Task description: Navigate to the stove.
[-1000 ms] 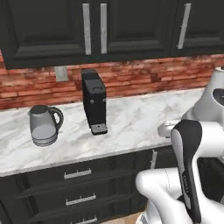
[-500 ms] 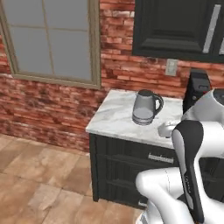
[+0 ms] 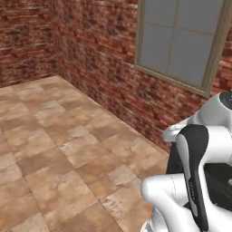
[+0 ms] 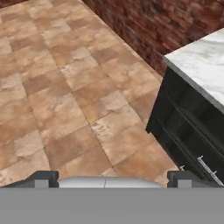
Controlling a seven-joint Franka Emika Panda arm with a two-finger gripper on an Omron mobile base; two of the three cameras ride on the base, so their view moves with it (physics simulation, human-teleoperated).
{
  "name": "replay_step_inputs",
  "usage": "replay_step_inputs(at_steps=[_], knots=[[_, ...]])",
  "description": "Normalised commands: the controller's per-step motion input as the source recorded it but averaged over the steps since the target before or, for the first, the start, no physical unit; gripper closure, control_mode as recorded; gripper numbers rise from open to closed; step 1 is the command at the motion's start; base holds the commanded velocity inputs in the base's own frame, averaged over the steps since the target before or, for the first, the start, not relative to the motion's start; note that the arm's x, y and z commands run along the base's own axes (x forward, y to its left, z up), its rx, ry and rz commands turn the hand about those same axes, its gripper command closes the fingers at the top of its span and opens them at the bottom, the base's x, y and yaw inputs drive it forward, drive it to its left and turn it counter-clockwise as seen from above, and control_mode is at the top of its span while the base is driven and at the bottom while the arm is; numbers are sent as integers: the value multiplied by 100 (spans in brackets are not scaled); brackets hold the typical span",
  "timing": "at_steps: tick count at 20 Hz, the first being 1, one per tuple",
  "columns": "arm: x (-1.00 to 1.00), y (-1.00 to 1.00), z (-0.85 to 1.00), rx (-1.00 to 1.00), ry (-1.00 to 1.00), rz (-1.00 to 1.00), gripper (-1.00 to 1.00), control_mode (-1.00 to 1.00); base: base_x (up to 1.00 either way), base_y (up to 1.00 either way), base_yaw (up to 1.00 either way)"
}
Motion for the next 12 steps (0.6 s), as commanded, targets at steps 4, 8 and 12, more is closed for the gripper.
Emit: replay_step_inputs(at_steps=[4, 8, 12], knots=[[0, 0, 0, 0, 0, 0, -100, 100, 0, 40, 98], [0, 0, 0, 0, 0, 0, -100, 100, 0, 39, 98], [0, 0, 0, 0, 0, 0, -100, 100, 0, 37, 98]])
